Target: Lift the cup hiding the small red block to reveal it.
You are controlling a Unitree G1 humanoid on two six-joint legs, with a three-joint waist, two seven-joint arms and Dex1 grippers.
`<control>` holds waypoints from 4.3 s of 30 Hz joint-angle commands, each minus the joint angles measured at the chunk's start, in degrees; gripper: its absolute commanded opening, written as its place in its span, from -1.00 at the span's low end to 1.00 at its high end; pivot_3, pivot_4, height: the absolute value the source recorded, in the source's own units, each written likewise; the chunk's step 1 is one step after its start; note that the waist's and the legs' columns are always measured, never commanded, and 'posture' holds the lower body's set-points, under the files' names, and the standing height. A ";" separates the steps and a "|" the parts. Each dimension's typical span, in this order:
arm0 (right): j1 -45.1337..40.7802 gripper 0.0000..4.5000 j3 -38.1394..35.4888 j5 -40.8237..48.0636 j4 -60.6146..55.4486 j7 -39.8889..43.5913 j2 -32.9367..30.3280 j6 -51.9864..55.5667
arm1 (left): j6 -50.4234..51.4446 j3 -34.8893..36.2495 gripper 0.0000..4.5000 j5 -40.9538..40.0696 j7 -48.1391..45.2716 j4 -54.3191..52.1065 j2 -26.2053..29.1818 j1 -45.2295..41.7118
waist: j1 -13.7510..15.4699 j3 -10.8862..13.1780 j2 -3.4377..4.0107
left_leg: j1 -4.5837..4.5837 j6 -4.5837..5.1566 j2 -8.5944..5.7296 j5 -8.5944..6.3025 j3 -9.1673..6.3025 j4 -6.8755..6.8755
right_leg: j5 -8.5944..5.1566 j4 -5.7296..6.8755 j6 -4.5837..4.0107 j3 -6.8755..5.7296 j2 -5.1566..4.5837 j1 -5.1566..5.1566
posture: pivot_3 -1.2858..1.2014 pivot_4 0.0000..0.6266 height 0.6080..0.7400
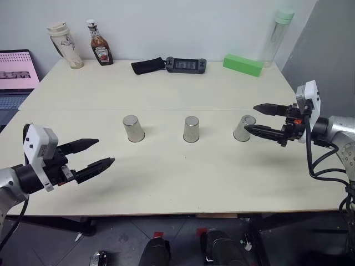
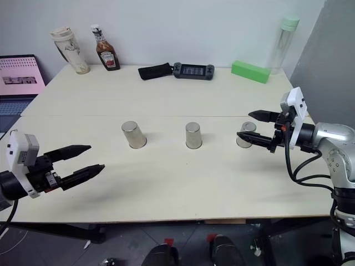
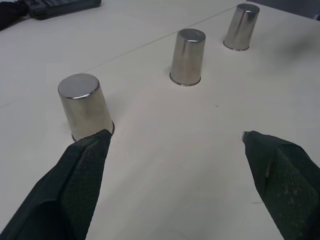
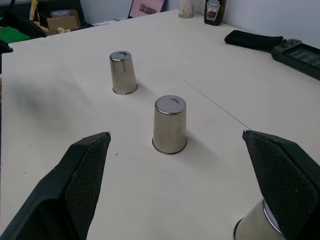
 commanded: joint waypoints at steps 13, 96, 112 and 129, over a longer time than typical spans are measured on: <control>-7.45 1.00 5.92 -3.80 -2.70 -9.38 11.69 -0.89 | -1.62 -6.86 1.00 0.99 5.72 -5.40 -4.17 -2.31 | -0.47 0.00 0.00 | 0.05 0.00 0.02 0.00 -0.01 0.01 | 0.05 0.09 0.09 0.05 0.01 0.00 | 0.03 -0.52 1.00; -11.51 0.17 14.89 -22.65 2.66 -34.02 32.07 17.08 | -15.36 -33.19 1.00 23.53 16.17 3.64 -21.62 -13.35 | -0.01 -0.06 -0.09 | -0.73 -0.01 -0.09 0.01 -0.99 0.11 | 0.26 0.00 0.33 -0.16 0.01 -0.28 | 0.03 -0.52 1.00; -7.26 0.54 17.26 -23.15 3.04 -33.24 30.99 15.73 | -14.38 -32.99 1.00 22.87 15.92 3.42 -21.21 -14.00 | -0.03 -0.07 -0.10 | -0.71 -0.01 -0.10 0.01 -0.97 0.12 | 0.25 0.00 0.36 -0.15 0.04 -0.26 | 0.03 -0.52 1.00; -15.79 0.96 14.73 -10.98 -14.31 -17.34 14.71 25.60 | -12.39 -30.76 1.00 21.82 15.75 3.16 -19.15 -14.42 | 0.02 -0.06 -0.08 | -0.68 0.00 -0.08 0.01 -1.06 0.11 | 0.23 -0.06 0.34 -0.23 0.05 -0.21 | 0.03 -0.52 1.00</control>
